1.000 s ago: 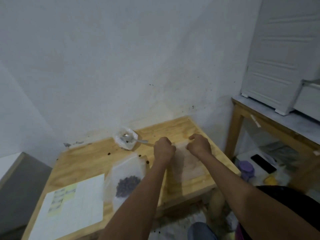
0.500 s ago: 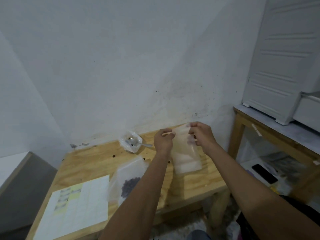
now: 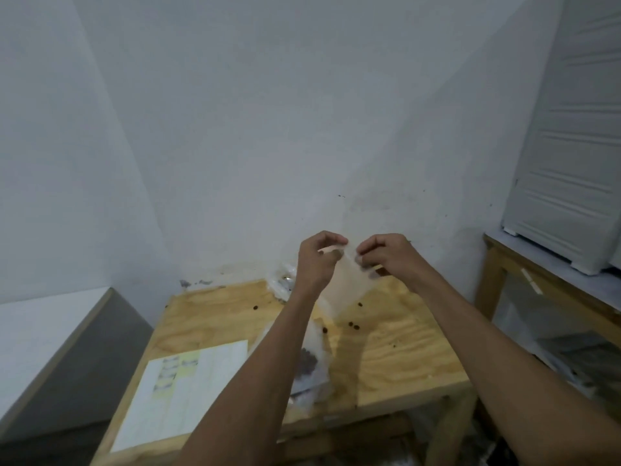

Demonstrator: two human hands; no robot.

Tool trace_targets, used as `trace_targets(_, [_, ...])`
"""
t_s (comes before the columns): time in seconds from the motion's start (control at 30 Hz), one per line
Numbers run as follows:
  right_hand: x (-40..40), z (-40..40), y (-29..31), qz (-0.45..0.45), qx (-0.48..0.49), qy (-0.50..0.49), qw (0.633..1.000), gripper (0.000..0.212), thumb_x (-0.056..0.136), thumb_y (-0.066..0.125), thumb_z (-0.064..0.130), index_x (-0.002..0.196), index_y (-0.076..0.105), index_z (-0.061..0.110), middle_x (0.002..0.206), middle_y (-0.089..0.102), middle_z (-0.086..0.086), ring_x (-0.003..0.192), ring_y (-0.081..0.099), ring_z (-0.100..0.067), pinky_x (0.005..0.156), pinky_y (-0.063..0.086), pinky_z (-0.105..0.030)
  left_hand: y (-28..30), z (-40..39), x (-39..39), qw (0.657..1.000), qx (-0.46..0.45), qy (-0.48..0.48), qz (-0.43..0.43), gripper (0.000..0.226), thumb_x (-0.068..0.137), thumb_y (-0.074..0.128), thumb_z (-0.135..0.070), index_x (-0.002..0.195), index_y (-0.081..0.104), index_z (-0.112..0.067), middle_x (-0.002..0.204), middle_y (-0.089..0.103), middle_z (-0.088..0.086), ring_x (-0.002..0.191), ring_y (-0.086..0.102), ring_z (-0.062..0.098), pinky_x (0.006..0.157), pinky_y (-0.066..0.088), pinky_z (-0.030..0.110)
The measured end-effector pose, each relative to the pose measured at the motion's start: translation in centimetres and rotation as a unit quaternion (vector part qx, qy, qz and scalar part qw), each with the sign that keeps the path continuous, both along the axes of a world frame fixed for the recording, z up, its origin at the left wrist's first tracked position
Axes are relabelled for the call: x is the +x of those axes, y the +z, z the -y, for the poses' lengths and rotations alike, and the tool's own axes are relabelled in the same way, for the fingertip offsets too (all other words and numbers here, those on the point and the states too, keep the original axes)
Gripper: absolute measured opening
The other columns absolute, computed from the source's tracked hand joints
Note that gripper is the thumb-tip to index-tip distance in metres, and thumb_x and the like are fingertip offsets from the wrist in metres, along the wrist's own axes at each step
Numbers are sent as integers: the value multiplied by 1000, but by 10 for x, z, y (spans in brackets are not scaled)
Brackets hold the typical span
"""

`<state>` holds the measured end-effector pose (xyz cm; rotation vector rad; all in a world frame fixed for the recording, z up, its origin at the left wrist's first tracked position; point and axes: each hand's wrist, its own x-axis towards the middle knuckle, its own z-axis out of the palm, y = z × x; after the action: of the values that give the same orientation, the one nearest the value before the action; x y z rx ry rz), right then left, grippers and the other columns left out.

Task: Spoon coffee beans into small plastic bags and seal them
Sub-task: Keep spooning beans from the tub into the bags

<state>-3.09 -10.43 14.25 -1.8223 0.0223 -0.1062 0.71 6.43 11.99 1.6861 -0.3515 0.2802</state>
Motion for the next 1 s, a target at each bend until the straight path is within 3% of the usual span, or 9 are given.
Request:
trace_targets(0.1, [3, -17, 0, 23, -11, -18, 1000, 22, 83, 76, 2, 102, 71, 10, 91, 77, -16, 75, 69, -19, 64, 51, -28, -3, -3, -4, 983, 100, 135, 81, 16, 81, 77, -11, 89, 74, -24, 118, 57, -1, 119, 48, 15, 100, 37, 33])
trace_targets(0.17, [4, -28, 1, 50, -11, -22, 998, 25, 83, 75, 0, 106, 69, 8, 88, 77, -18, 75, 70, -21, 66, 55, -31, 0, -5, -8, 976, 95, 174, 92, 12, 81, 79, -21, 88, 70, -25, 112, 55, -1, 112, 49, 16, 94, 40, 32])
trace_targets(0.23, [6, -36, 3, 76, -4, -19, 997, 24, 82, 72, -7, 102, 69, 5, 83, 76, -19, 76, 71, -27, 71, 57, -40, 4, -9, -10, 990, 22, 123, 64, 16, 82, 81, -25, 84, 66, -21, 93, 64, -2, 89, 62, 15, 78, 51, 32])
trace_targets(0.3, [7, -42, 5, 92, -1, -13, 996, 25, 78, 69, -12, 98, 69, 4, 79, 75, -20, 74, 70, -29, 74, 59, -44, 8, -14, -12, 996, -54, 66, 3, 22, 84, 81, -20, 82, 61, -12, 78, 70, 7, 73, 70, 20, 71, 61, 42])
trace_targets(0.4, [7, -47, 10, 90, 18, 4, 996, 29, 78, 74, -12, 103, 67, 2, 78, 73, -21, 73, 70, -27, 74, 60, -43, 14, -23, -17, 982, -175, -16, -64, 17, 89, 75, -5, 89, 57, -3, 76, 67, 21, 74, 70, 34, 76, 62, 56])
trace_targets(0.57, [6, -47, 14, 92, 73, 17, 993, 22, 83, 80, -2, 93, 62, 6, 76, 70, -18, 69, 69, -26, 71, 61, -40, 20, -33, -22, 975, -203, -47, -77, 6, 91, 62, 7, 94, 64, 1, 83, 70, 21, 77, 72, 33, 73, 62, 43])
trace_targets(0.67, [9, -50, 9, 142, -24, -15, 989, 14, 84, 78, -1, 87, 69, 10, 72, 74, -9, 63, 68, -28, 67, 59, -40, 18, -33, -18, 977, -191, -19, -94, 17, 87, 57, 14, 94, 71, 8, 84, 71, 25, 78, 73, 36, 70, 62, 39])
trace_targets(0.8, [8, -61, 3, 180, -191, -26, 965, 21, 87, 75, 6, 93, 81, 25, 75, 74, 3, 65, 69, -15, 59, 55, -25, 14, -28, -16, 982, -152, 43, -107, 23, 86, 55, 13, 89, 76, 3, 87, 74, 22, 78, 75, 32, 68, 63, 36])
trace_targets(1.0, [9, -72, 7, 138, -248, -2, 959, 25, 88, 72, 7, 110, 79, 18, 81, 75, -1, 65, 70, -14, 72, 63, -35, 10, -36, -12, 979, -139, 42, -145, 23, 81, 58, 12, 93, 75, 2, 82, 74, 20, 72, 74, 25, 63, 60, 32])
